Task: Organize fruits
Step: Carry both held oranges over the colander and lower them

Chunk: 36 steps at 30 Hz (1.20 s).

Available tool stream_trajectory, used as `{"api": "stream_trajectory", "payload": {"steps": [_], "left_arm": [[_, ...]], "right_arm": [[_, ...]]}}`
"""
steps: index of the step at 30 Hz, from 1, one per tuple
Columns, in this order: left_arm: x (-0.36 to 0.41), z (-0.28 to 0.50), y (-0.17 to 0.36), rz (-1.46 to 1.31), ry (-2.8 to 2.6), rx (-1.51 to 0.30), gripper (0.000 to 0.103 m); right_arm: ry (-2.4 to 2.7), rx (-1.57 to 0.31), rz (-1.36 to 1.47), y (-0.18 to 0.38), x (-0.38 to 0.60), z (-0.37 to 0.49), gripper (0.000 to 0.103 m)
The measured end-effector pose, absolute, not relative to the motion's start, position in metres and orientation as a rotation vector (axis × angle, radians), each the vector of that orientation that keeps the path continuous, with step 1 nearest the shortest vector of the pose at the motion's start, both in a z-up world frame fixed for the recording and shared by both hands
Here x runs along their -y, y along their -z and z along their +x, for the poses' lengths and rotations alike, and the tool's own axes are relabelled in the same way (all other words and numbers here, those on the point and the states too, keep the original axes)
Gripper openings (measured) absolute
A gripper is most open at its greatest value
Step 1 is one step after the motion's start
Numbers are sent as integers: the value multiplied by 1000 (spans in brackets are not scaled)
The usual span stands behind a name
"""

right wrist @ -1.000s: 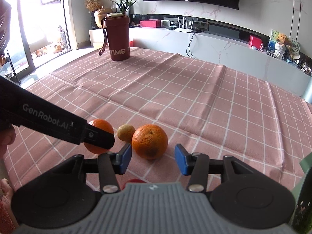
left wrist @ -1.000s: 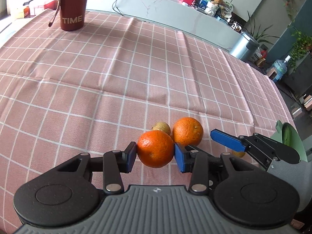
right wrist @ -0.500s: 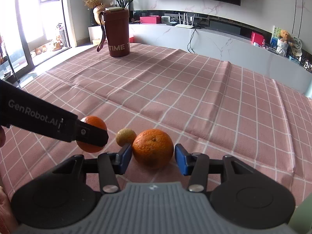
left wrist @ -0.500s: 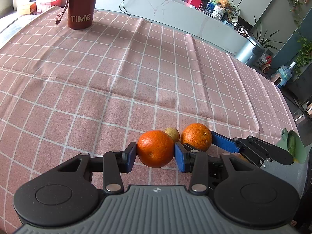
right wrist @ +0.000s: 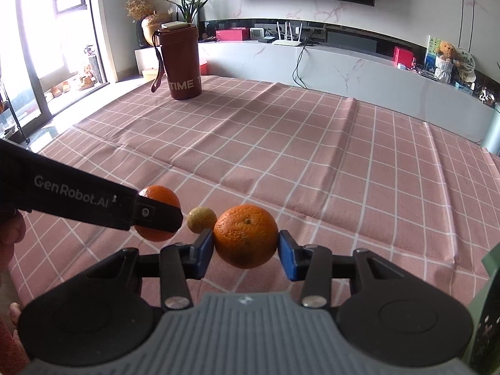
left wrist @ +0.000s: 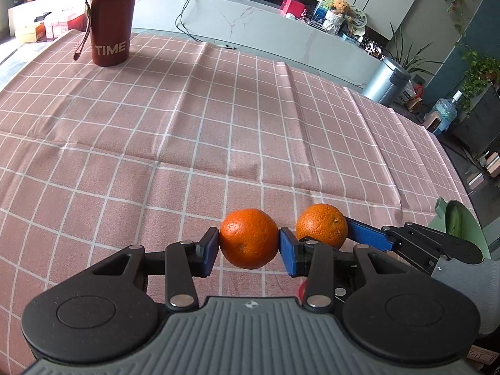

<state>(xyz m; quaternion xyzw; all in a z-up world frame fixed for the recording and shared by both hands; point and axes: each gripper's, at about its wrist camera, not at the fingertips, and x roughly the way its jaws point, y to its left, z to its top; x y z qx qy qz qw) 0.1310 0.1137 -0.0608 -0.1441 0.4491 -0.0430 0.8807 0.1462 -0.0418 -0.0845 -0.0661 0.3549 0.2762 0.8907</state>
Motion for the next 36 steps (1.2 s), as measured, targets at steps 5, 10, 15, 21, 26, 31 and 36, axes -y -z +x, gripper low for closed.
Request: {"api": "stream_trajectory", "payload": {"steps": [5, 10, 15, 21, 26, 31, 36], "left_arm": [[-94, 125, 46, -266, 128, -912, 47], [-73, 117, 29, -272, 188, -894, 47], [-43, 107, 6, -260, 277, -860, 47], [1, 101, -11, -242, 411, -843, 47], [41, 104, -11, -186, 508, -865, 47], [78, 113, -3, -92, 567, -923, 47], [104, 123, 11, 23, 597, -1002, 47]], "right_arm": [[-525, -734, -121, 66, 64, 133, 41], [-489, -733, -97, 45, 92, 119, 41], [-452, -744, -77, 24, 136, 99, 41], [-399, -754, -43, -3, 198, 80, 41], [-363, -787, -45, -15, 235, 72, 41], [-372, -888, -64, -6, 254, 71, 41], [-398, -1005, -14, 11, 264, 84, 41]]}}
